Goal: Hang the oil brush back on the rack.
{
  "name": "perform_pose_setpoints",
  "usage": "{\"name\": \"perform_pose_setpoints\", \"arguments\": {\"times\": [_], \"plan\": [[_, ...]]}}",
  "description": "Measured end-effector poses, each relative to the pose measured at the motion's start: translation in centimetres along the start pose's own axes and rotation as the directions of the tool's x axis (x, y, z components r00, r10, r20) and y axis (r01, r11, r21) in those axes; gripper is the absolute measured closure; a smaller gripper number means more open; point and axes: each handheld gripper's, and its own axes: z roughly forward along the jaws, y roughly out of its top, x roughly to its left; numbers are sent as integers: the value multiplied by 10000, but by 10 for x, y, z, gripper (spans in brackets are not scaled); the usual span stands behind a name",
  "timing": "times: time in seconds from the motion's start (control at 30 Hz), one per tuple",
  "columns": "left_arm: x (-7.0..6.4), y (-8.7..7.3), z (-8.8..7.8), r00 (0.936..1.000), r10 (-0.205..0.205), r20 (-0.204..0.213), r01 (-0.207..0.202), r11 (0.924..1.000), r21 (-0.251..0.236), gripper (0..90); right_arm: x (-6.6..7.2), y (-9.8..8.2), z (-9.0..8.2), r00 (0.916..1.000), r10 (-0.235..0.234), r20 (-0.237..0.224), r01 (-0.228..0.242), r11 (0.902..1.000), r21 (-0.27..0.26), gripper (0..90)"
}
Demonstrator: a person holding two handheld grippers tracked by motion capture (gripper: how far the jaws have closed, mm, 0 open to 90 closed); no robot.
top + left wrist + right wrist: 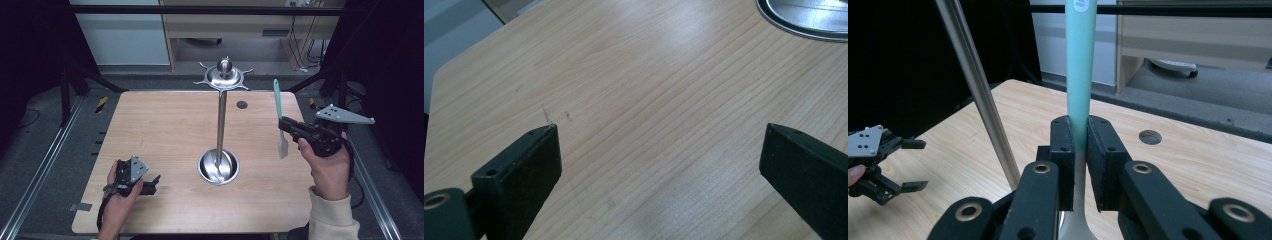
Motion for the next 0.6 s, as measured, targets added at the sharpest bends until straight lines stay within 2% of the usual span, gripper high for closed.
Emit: {"name": "perform_pose_setpoints", "arguments": {"times": [0.37,0.6], "plan": [[4,-2,-3,9995,-302,24,302,9995,-125,28,9,-2,1,9970,-185,-749,143,9983,-557,823],[5,-4,-6,9993,-372,9,372,9992,-158,28,18,0,1,9942,-379,-1007,298,9963,-805,823]]}}
